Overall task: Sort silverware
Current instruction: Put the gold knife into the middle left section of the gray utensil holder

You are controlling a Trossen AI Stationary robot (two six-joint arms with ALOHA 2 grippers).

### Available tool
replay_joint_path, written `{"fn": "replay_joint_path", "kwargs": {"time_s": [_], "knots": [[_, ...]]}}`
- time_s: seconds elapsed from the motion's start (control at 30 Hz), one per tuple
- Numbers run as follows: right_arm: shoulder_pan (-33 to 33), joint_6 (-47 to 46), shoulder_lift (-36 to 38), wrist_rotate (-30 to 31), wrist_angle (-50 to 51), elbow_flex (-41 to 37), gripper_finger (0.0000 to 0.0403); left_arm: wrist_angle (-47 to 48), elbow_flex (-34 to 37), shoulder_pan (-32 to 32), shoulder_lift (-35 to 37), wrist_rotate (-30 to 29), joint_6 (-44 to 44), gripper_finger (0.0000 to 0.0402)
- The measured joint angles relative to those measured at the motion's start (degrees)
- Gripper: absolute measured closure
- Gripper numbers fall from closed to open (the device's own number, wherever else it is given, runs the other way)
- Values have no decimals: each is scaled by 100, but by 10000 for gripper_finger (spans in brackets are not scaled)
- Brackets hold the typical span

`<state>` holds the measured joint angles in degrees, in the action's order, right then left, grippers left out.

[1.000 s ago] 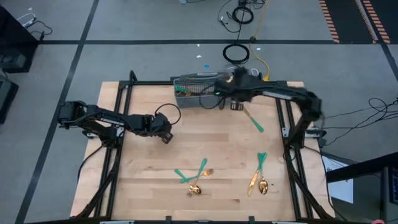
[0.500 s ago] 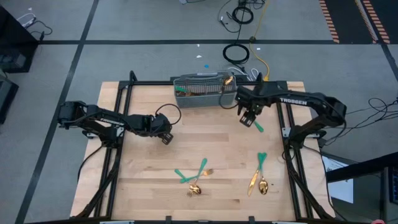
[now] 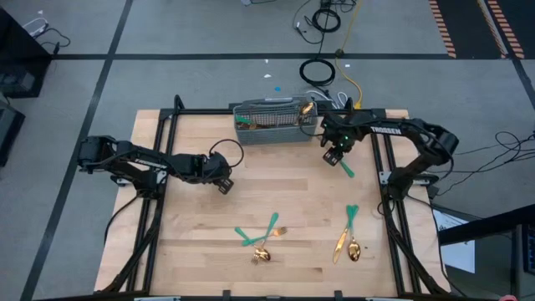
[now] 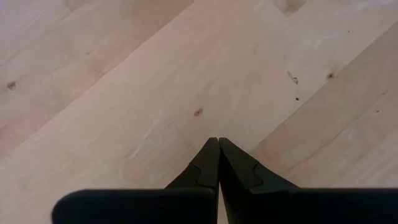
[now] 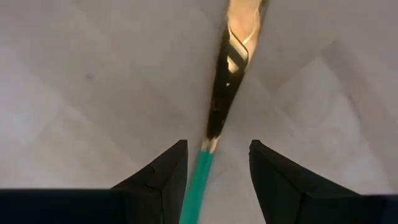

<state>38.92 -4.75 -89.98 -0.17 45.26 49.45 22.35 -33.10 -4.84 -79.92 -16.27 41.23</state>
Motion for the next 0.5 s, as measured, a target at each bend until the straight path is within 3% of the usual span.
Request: {"fn": "replay_joint_path", "kwargs": {"time_s": [0.27, 0.33, 0.43, 0.5], "knots": [[29, 335, -889, 22, 44, 70, 250, -95, 0, 0, -2, -143, 0, 393], [-27, 348, -1006, 76, 72, 95, 280, -97, 0, 0, 0, -166, 2, 393], [-127, 289, -1042, 189, 76, 101, 369, -92, 0, 0, 0, -172, 3, 393], [-138, 256, -974, 207, 77, 91, 386, -90, 0, 0, -2, -178, 5, 393]]}}
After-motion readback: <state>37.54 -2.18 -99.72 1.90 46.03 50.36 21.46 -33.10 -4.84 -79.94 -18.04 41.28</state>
